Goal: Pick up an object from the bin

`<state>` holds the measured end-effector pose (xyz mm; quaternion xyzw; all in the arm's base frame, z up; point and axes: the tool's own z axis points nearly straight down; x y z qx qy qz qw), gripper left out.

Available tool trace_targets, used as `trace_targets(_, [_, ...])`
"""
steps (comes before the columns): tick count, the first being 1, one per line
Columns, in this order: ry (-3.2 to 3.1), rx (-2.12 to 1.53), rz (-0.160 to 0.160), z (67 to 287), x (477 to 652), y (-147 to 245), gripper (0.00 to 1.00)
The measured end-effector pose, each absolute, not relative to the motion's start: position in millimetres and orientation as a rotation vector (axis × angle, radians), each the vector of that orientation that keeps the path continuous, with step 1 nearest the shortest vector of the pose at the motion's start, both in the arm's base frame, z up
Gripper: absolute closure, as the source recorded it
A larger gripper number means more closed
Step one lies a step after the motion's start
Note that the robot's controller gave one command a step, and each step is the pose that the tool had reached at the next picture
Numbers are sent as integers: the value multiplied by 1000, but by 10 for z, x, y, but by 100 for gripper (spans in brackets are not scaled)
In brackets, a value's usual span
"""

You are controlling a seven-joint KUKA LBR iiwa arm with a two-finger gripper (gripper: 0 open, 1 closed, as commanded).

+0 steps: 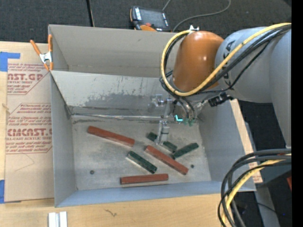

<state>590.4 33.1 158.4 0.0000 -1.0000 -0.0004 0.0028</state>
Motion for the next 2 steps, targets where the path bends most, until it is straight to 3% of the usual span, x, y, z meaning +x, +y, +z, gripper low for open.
trace_targets(1, [-3134,-53,-1,657,5543,134,0])
trace_targets(2, [-3143,-52,-2,697,5572,140,100])
